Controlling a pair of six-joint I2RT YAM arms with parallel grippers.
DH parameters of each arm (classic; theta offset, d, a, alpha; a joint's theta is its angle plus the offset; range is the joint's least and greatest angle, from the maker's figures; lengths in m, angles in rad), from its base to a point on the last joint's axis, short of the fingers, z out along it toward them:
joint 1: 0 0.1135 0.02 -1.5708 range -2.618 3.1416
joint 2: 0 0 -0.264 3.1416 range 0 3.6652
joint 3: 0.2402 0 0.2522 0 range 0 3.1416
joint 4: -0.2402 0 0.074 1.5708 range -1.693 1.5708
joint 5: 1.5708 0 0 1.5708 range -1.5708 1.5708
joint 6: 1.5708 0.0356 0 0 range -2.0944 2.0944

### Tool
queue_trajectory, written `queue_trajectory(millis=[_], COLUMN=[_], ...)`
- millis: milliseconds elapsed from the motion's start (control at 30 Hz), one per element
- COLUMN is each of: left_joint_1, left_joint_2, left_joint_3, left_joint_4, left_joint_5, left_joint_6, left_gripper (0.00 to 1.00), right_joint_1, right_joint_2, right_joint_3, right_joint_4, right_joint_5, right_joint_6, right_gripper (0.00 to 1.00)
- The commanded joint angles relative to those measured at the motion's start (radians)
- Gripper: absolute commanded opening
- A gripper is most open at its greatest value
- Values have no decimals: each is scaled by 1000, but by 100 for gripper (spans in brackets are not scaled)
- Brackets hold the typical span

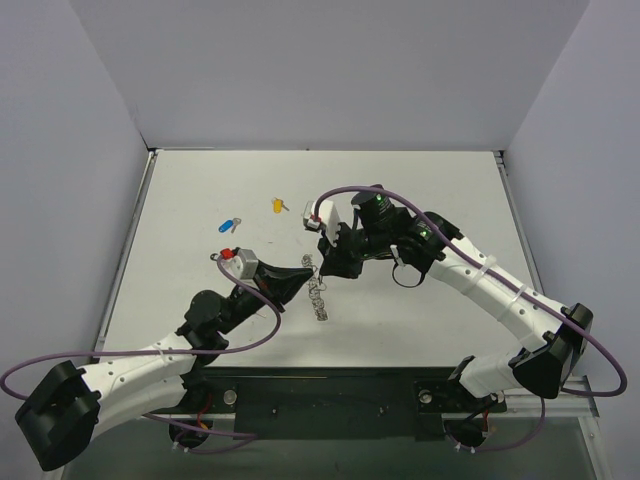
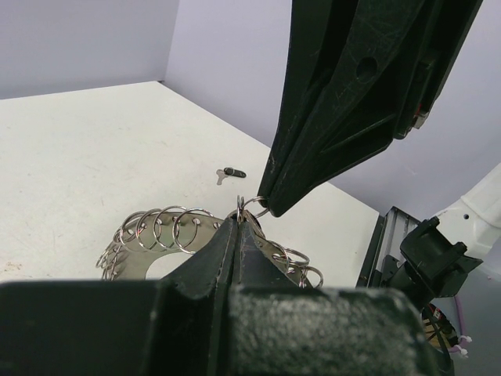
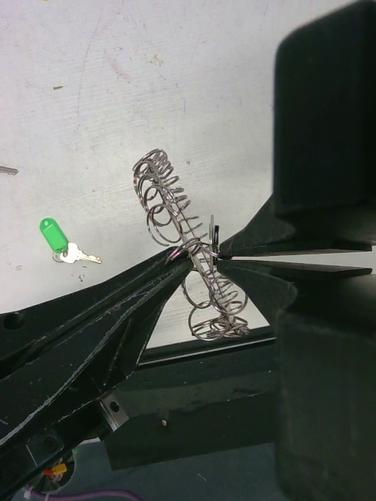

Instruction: Put the keys on the keyring

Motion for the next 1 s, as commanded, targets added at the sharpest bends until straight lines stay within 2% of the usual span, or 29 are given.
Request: queue_trajectory(millis=[0, 967], left_joint_1=[4, 38], left_joint_2=[-35, 88], left_joint_3=[26, 30], left_joint_4=[116, 305], left_joint_5=[-2, -6], left_joint_6=[-28, -94], left_gripper=[0, 0], right_joint_1=[10, 8], right_joint_2=[-13, -33], right_joint_3=[11, -24], right_joint_4=[-24, -62], right_joint_5=[4, -68], right_joint_6=[-18, -44], right_gripper=[0, 0])
